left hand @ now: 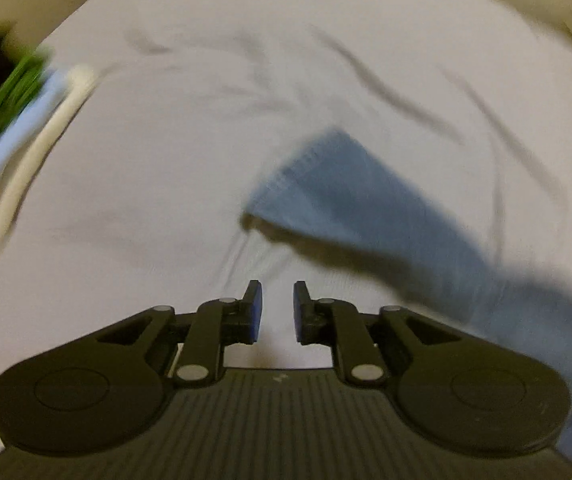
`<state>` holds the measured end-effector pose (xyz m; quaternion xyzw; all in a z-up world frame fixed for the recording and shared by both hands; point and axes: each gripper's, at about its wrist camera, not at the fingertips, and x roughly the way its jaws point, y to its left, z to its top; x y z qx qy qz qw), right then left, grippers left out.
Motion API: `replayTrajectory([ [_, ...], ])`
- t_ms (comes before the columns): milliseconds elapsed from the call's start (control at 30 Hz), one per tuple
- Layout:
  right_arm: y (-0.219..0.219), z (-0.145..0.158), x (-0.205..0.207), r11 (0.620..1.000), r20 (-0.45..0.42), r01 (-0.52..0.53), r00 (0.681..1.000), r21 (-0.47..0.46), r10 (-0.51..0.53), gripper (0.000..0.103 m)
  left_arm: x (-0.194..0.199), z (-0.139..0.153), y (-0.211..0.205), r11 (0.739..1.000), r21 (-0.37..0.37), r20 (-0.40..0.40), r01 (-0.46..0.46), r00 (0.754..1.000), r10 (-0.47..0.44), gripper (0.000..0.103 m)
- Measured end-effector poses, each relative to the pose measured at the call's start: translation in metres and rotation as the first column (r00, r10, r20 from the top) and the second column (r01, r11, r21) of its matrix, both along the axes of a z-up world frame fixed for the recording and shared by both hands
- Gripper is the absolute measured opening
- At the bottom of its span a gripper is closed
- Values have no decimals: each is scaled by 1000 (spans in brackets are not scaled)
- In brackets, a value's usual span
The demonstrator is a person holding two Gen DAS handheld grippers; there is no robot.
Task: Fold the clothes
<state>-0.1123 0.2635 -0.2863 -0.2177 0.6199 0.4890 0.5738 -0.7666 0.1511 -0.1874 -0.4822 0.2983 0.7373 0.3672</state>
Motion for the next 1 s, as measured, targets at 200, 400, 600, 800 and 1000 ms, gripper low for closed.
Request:
replayTrajectory([
  [200,19,10,-76,936,155,-349,929,55,337,89,44,-59,8,905,-156,-259,396,868,-424,33],
  [400,23,3,-140,825,229,-562,811,50,539,89,32,-108,17,733,-398,-516,552,526,-676,43],
  [600,21,-8,-145,845,219,-534,827,23,517,89,24,-161,13,420,-638,-470,645,106,-876,5],
  [800,22,-4,-133,876,213,-481,857,11,468,89,6,-44,9,588,-293,-387,754,469,-794,4],
  [1000,19,-7,-111,920,203,-391,900,-8,385,89,-63,139,14,819,402,8,410,892,-451,4],
])
